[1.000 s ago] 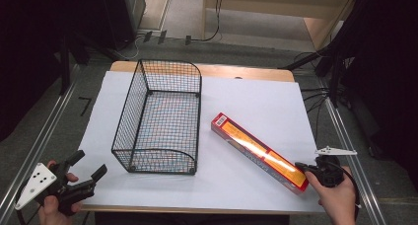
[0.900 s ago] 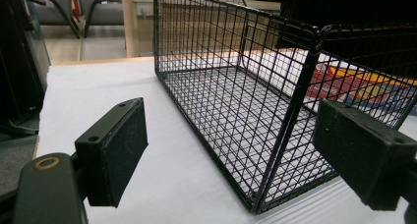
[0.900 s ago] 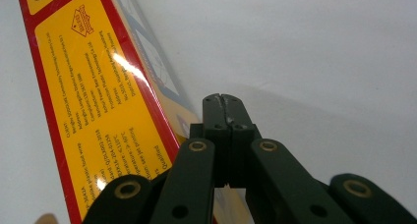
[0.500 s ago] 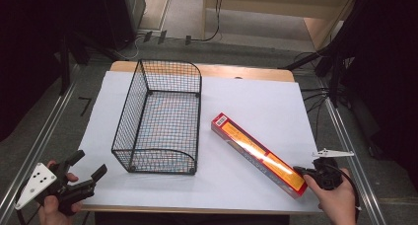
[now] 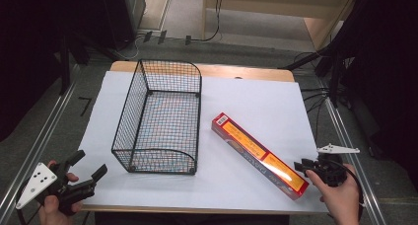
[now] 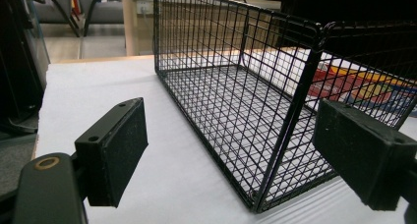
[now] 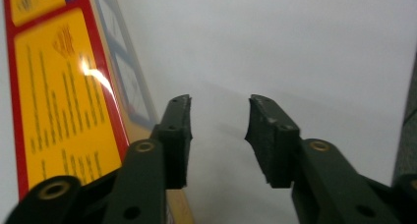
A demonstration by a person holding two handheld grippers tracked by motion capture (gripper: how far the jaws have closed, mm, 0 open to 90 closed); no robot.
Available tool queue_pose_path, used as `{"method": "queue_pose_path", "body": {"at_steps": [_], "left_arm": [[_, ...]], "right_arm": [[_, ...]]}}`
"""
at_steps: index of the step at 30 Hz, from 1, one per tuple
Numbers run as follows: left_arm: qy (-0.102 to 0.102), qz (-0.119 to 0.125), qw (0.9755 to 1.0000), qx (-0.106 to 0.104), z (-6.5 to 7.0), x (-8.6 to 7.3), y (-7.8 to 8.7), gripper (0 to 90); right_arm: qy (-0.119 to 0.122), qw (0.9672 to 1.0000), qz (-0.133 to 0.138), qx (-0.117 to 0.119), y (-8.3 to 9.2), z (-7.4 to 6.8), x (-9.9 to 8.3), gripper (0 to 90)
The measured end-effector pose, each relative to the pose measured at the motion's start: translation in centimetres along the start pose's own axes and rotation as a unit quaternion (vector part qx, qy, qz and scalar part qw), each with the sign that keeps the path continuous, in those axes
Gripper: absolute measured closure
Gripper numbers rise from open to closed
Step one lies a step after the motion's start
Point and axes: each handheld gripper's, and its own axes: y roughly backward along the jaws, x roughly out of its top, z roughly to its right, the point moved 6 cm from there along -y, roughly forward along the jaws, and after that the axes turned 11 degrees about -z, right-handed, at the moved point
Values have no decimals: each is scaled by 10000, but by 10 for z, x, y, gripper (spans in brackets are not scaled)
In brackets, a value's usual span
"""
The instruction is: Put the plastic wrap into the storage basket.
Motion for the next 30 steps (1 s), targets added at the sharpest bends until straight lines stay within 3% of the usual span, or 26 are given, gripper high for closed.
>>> {"method": "queue_pose_path", "body": {"at_steps": [2, 3, 6, 9, 10, 13, 18, 30], "left_arm": [[-8, -3, 10000, -9, 1, 0, 0, 139], [-10, -3, 10000, -12, 1, 0, 0, 139], [-5, -5, 10000, -11, 1, 0, 0, 139], [-2, -10, 10000, -8, 1, 0, -1, 139], [-5, -14, 10000, -13, 1, 0, -1, 139], [-1, -16, 10000, -14, 1, 0, -1, 139], [-4, 2, 10000, -7, 0, 0, 0, 139], [0, -15, 10000, -3, 0, -1, 0, 139]], "right_arm": [[255, 9994, 242, -13, 6, 0, 11, 509], [255, 9994, 242, -13, 6, 0, 11, 509], [382, 9993, 38, 34, 9, -7, 17, 446], [433, 9990, -5, 98, 12, -17, 23, 352], [563, 9982, -2, 192, 12, -24, 26, 313], [654, 9975, -61, 248, 12, -31, 29, 272], [839, 9953, -252, 414, 8, -45, 32, 239], [1323, 9884, -666, 340, -9, -73, 36, 228]]}}
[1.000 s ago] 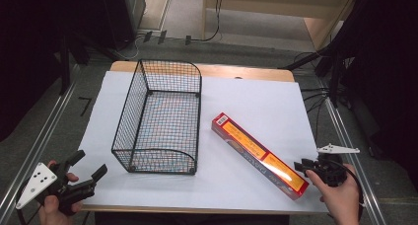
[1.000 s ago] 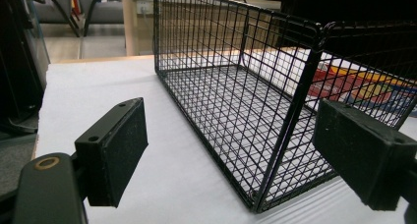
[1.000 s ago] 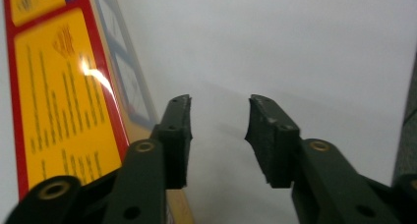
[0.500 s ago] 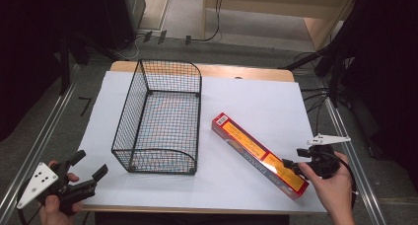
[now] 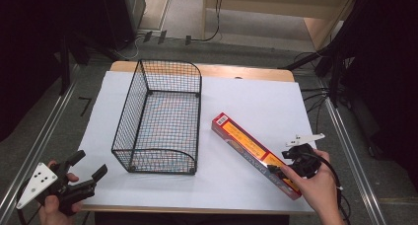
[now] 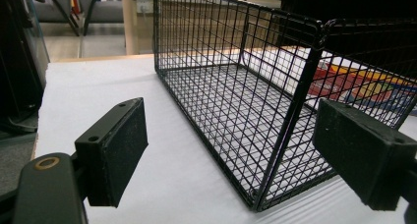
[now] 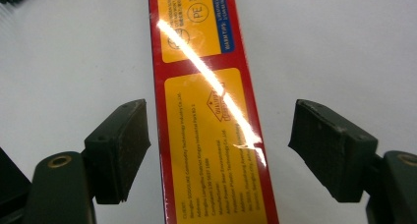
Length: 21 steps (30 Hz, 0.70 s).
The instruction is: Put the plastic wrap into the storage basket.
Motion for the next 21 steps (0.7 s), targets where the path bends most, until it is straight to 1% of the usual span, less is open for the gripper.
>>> {"method": "queue_pose_path", "body": {"at_steps": [1, 2, 9, 11, 12, 14, 16, 21], "left_arm": [[3, 0, 10000, -4, 0, 0, 0, 139], [-1, -5, 10000, -1, 0, 0, 0, 139], [20, -9, 10000, 12, 0, -1, 0, 138], [30, -10, 10000, 24, 0, -1, 0, 139], [31, -12, 10000, 35, 0, -1, 0, 139], [5, -21, 10000, 37, 0, -1, -1, 139], [-21, -25, 10000, 34, 1, -1, -1, 139], [-36, -38, 10000, 48, 0, -1, -1, 139]], "right_arm": [[62, 10000, -64, 3, -4, -3, 2, 228], [62, 10000, -64, 3, -4, -3, 2, 228], [215, 9992, -339, -77, -17, -11, 12, 235], [224, 9988, -420, -95, -21, -12, 15, 237], [187, 9986, -480, -108, -22, -12, 16, 237], [198, 9983, -519, -148, -25, -13, 20, 243], [197, 9979, -595, -177, -27, -13, 26, 265], [153, 9971, -714, -203, -31, -13, 32, 293]]}}
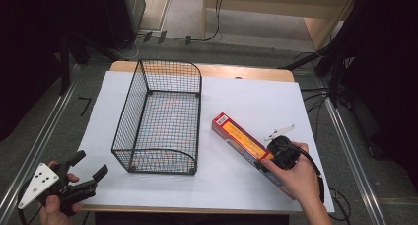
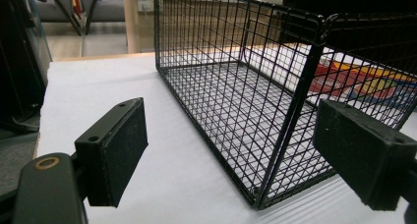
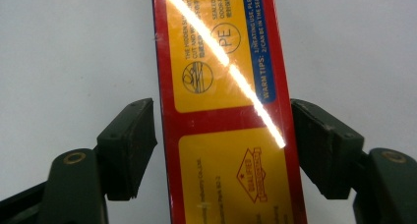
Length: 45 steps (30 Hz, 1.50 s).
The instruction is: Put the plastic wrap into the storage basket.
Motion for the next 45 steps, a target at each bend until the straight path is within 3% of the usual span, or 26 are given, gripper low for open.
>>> {"method": "queue_pose_path", "body": {"at_steps": [14, 23, 29, 35, 45], "left_arm": [[-26, 61, 10000, -47, 0, 1, 2, 139], [-34, 69, 10000, -33, 0, 2, 3, 139], [-23, 61, 10000, -20, -1, 2, 2, 139], [3, 72, 10000, -10, -2, 1, 4, 139], [-32, 63, 10000, -24, 0, 2, 3, 139]], "right_arm": [[-77, 9987, -477, -141, -15, -3, 26, 328], [-2, 9969, -768, -168, -23, -3, 34, 344], [235, 9966, -746, -252, -22, -4, 35, 398], [230, 9968, -684, -352, -19, 1, 33, 410], [543, 9966, -568, -262, 9, 9, 30, 412]]}}
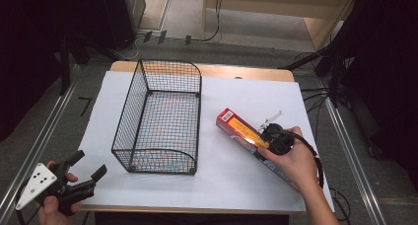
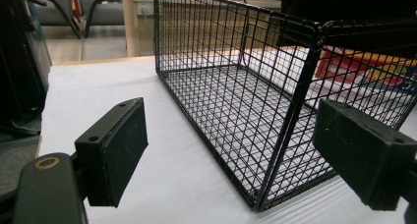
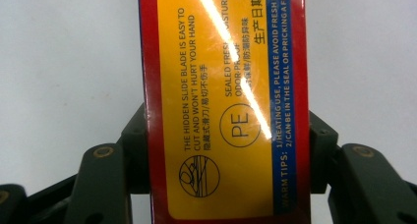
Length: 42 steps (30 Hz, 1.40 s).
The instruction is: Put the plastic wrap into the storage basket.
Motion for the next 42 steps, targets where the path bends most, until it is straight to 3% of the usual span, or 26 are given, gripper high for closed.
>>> {"method": "queue_pose_path", "body": {"at_steps": [14, 32, 42], "left_arm": [[-1, 6, 10000, 3, 0, 0, 1, 138], [13, 2, 10000, 6, -1, -1, 0, 139], [9, 4, 10000, -6, 0, -1, 0, 139]], "right_arm": [[461, 9988, 142, -3, 24, 7, -3, 412], [745, 9969, 261, -39, 46, 1, 6, 412], [914, 9953, 333, 19, 57, -11, 15, 412]]}}
